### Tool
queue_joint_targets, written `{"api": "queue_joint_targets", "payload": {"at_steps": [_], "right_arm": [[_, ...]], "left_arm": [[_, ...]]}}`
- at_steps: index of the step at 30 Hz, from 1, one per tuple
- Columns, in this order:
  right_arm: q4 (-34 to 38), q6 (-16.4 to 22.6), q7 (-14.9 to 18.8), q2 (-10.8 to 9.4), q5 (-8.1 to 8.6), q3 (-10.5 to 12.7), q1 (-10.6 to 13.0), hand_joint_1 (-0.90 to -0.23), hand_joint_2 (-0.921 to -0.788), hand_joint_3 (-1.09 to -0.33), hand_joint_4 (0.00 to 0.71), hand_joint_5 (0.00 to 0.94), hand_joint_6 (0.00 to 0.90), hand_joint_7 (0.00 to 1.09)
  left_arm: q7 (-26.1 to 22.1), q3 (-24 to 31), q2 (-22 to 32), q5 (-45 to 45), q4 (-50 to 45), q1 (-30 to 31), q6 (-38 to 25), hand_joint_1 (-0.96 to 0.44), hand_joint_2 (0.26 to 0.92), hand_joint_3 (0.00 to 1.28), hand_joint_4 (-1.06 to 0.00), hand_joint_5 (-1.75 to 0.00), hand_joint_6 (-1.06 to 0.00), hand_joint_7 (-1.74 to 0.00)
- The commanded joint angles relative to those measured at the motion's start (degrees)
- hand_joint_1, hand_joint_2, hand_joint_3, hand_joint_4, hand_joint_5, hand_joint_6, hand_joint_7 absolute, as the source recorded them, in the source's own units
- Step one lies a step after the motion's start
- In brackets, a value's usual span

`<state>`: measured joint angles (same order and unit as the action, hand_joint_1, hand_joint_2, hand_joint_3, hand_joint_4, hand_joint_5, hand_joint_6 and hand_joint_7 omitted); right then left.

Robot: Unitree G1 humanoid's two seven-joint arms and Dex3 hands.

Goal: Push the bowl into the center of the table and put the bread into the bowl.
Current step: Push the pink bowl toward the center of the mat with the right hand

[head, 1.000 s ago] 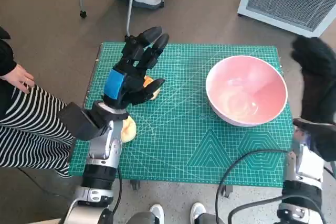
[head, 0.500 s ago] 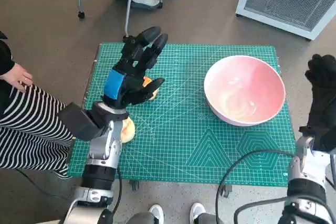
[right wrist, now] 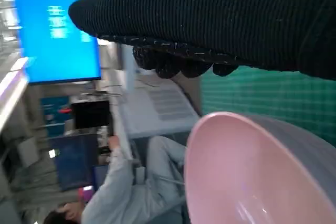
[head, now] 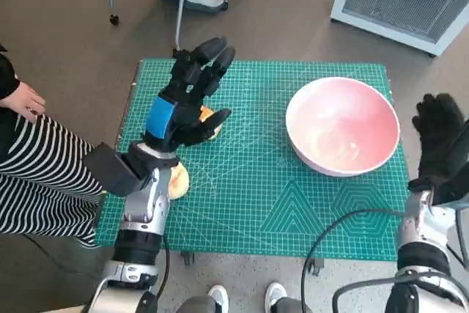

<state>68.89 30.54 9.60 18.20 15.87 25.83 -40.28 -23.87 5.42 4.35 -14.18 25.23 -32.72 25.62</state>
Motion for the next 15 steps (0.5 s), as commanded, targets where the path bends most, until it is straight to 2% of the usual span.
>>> {"api": "queue_joint_targets", "payload": {"at_steps": [1, 6, 15], "right_arm": [[2.2, -2.2, 1.3, -1.8, 0.93, 0.4, -0.3, -0.643, -0.921, -0.889, 0.091, 0.002, 0.086, 0.35], [2.9, -3.8, 1.9, -3.6, 1.03, 0.4, -1.7, -0.646, -0.921, -0.87, 0.09, 0.0, 0.103, 0.29], [3.7, -6.4, 2.6, -6.5, 1.37, 0.6, -4.5, -0.673, -0.921, -0.836, 0.108, 0.008, 0.117, 0.27]], "left_arm": [[-0.3, 0.2, 0.6, 0.0, -0.9, 0.5, 0.2, -0.45, 0.921, 0.24, -0.26, -0.02, 0.0, -0.7], [-0.2, 0.3, 0.9, 0.1, -1.6, 0.9, 0.2, -0.44, 0.921, 0.25, -0.25, -0.02, 0.0, -0.7], [0.2, 0.5, 1.3, 0.5, -2.7, 1.9, 0.3, -0.43, 0.921, 0.25, -0.24, -0.01, 0.0, -0.68]]}}
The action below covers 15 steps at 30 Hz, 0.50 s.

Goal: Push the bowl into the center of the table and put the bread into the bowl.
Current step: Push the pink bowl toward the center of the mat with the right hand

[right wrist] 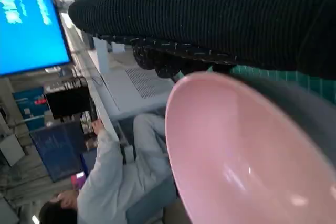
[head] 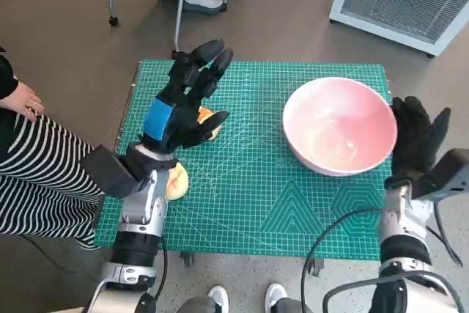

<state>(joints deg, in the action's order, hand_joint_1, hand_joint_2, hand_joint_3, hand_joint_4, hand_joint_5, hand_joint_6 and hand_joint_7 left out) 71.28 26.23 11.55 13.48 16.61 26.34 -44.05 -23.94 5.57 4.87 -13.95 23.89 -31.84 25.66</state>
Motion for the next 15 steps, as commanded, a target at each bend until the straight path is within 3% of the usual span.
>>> {"api": "queue_joint_targets", "payload": {"at_steps": [1, 15], "right_arm": [[1.3, -2.3, 0.7, -2.0, 0.69, 0.1, -1.0, -0.674, -0.921, -0.836, 0.11, 0.009, 0.118, 0.27], [1.9, -6.1, 2.7, -5.1, 2.88, 1.6, -5.4, -0.662, -0.921, -0.835, 0.124, 0.009, 0.139, 0.25]], "left_arm": [[0.3, 0.3, 0.8, 0.3, -1.5, 1.1, 0.2, -0.43, 0.921, 0.25, -0.25, -0.01, 0.0, -0.68], [1.3, 0.5, 1.3, 0.3, -2.5, 2.6, 0.2, -0.45, 0.921, 0.24, -0.25, -0.01, 0.0, -0.67]]}}
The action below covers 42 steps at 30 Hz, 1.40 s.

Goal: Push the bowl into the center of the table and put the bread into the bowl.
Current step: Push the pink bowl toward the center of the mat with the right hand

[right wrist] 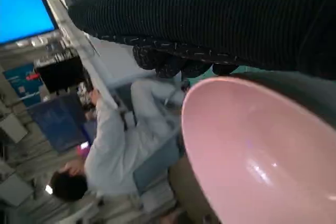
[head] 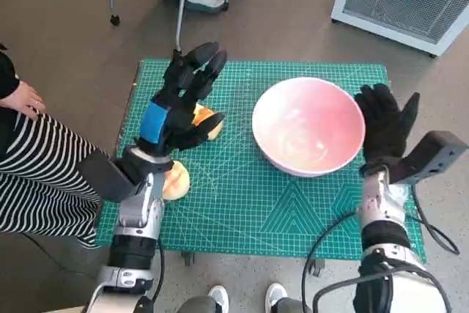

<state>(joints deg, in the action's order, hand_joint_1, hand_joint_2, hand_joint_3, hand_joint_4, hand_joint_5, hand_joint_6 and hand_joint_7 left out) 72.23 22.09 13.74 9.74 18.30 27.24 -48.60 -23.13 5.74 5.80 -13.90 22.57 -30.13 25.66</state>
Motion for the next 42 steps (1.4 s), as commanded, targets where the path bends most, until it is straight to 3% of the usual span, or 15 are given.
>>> {"api": "queue_joint_targets", "payload": {"at_steps": [1, 10, 20, 26, 31, 35, 40, 42], "right_arm": [[1.0, -2.3, 0.6, -1.6, 1.36, 0.9, -1.2, -0.662, -0.921, -0.836, 0.124, 0.009, 0.14, 0.25], [1.2, -4.1, 1.4, -3.8, 2.84, 1.9, -3.4, -0.655, -0.921, -0.853, 0.115, 0.002, 0.142, 0.24], [1.6, -5.4, 1.5, -5.5, 2.66, 2.0, -4.6, -0.646, -0.921, -0.87, 0.104, 0.0, 0.139, 0.22], [1.5, -6.3, 2.6, -5.0, 2.45, 1.8, -4.5, -0.628, -0.921, -0.898, 0.067, 0.0, 0.124, 0.2], [0.8, -6.2, 3.5, -3.3, 1.86, 1.4, -4.1, -0.638, -0.921, -0.894, 0.061, 0.001, 0.122, 0.19], [-0.2, -3.2, 2.8, -2.1, -0.65, -0.8, -3.3, -0.643, -0.921, -0.884, 0.074, 0.007, 0.135, 0.2], [-2.4, 3.8, 1.5, -0.7, -5.67, -5.2, -1.7, -0.65, -0.921, -0.867, 0.085, 0.01, 0.143, 0.2], [-3.4, 6.4, 1.5, -0.3, -6.96, -6.4, -1.1, -0.655, -0.921, -0.858, 0.086, 0.01, 0.146, 0.2]], "left_arm": [[0.6, 0.4, 0.4, 0.3, -1.2, 1.0, 0.3, -0.45, 0.921, 0.24, -0.25, -0.01, 0.0, -0.67], [1.0, 0.6, 0.8, 0.1, -1.5, 1.9, 0.4, -0.46, 0.921, 0.23, -0.25, -0.01, 0.0, -0.67], [1.7, 0.6, 0.6, 0.5, -1.1, 2.2, 0.8, -0.47, 0.921, 0.23, -0.25, -0.01, 0.0, -0.66], [2.3, 0.3, 0.2, 0.9, -1.0, 2.1, 0.8, -0.48, 0.921, 0.23, -0.25, -0.01, -0.01, -0.65], [2.7, 0.1, -0.1, 1.0, -1.1, 2.0, 0.7, -0.48, 0.921, 0.23, -0.26, -0.01, -0.02, -0.64], [2.7, 0.0, -0.2, 0.9, -0.6, 1.6, 0.7, -0.48, 0.921, 0.23, -0.26, -0.01, -0.02, -0.64], [3.0, -0.4, -0.6, 1.0, -0.5, 1.0, 0.5, -0.48, 0.921, 0.23, -0.26, -0.01, -0.02, -0.64], [3.0, -0.6, -0.8, 1.0, -0.5, 0.7, 0.4, -0.47, 0.921, 0.24, -0.26, -0.01, -0.02, -0.64]]}}
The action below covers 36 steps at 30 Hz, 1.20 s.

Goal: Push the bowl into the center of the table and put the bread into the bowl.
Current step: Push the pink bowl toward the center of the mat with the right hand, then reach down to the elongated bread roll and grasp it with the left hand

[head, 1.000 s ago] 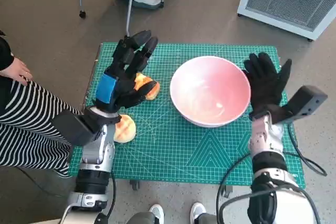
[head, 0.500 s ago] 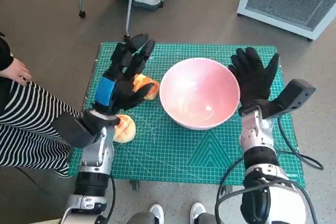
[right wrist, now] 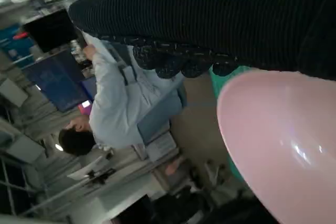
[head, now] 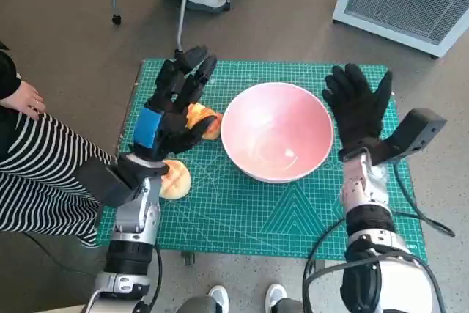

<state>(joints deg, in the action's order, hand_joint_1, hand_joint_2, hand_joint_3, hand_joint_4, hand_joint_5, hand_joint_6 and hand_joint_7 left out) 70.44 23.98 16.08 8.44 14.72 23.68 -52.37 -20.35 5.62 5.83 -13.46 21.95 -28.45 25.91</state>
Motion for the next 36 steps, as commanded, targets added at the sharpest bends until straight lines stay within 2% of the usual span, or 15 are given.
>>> {"api": "queue_joint_targets", "payload": {"at_steps": [1, 4, 7, 10, 14, 20, 24, 32, 36], "right_arm": [[-2.1, 5.5, -0.9, 1.1, -3.89, -3.4, 3.0, -0.658, -0.921, -0.855, 0.087, 0.009, 0.151, 0.2], [-5.0, 9.8, 0.0, 1.5, -5.36, -5.1, 4.5, -0.669, -0.921, -0.846, 0.091, 0.01, 0.163, 0.2], [-7.7, 12.6, 1.1, 1.5, -5.58, -6.2, 5.8, -0.697, -0.921, -0.834, 0.096, 0.01, 0.172, 0.21], [-12.4, 15.2, 3.2, 1.2, -4.71, -7.1, 8.1, -0.725, -0.921, -0.816, 0.1, 0.01, 0.181, 0.22], [-18.4, 16.8, 5.9, 0.8, -3.15, -8.0, 10.8, -0.749, -0.921, -0.799, 0.105, 0.011, 0.187, 0.23], [-26.9, 16.6, 8.6, 0.6, -1.3, -9.7, 14.3, -0.756, -0.921, -0.79, 0.113, 0.012, 0.19, 0.24], [-31.0, 15.9, 9.6, 0.7, -0.64, -10.6, 16.0, -0.757, -0.921, -0.786, 0.121, 0.014, 0.19, 0.25], [-37.3, 14.0, 10.6, 1.1, 0.1, -12.3, 18.3, -0.764, -0.921, -0.78, 0.126, 0.013, 0.182, 0.26], [-38.9, 13.0, 10.8, 1.2, 0.27, -12.6, 18.7, -0.768, -0.921, -0.769, 0.131, 0.006, 0.153, 0.31]], "left_arm": [[0.3, -0.6, -0.9, 0.6, 0.2, -1.1, 0.1, -0.46, 0.921, 0.24, -0.26, -0.01, -0.02, -0.64], [0.3, -1.0, -1.3, 0.7, 0.1, -1.7, 0.0, -0.45, 0.921, 0.25, -0.26, -0.01, -0.01, -0.66], [0.4, -1.5, -1.7, 0.9, -0.3, -2.1, -0.2, -0.45, 0.921, 0.25, -0.26, -0.01, 0.0, -0.67], [-0.1, -1.9, -2.2, 0.6, -0.5, -2.7, -0.4, -0.46, 0.921, 0.26, -0.26, -0.01, 0.0, -0.66], [-1.4, -2.4, -2.6, -0.3, -0.2, -3.7, -0.6, -0.46, 0.921, 0.26, -0.26, -0.01, 0.0, -0.65], [-4.7, -2.6, -2.9, -2.4, 1.2, -5.7, -0.7, -0.5, 0.921, 0.26, -0.25, 0.0, 0.0, -0.63], [-6.6, -2.3, -3.1, -3.2, 2.6, -7.0, -0.2, -0.52, 0.921, 0.26, -0.24, 0.0, 0.0, -0.62], [-9.6, -1.7, -3.1, -3.7, 6.3, -9.5, 2.0, -0.54, 0.921, 0.25, -0.24, 0.0, 0.0, -0.63], [-10.0, -1.4, -3.0, -3.2, 7.4, -10.3, 3.0, -0.53, 0.921, 0.24, -0.24, 0.0, 0.0, -0.63]]}}
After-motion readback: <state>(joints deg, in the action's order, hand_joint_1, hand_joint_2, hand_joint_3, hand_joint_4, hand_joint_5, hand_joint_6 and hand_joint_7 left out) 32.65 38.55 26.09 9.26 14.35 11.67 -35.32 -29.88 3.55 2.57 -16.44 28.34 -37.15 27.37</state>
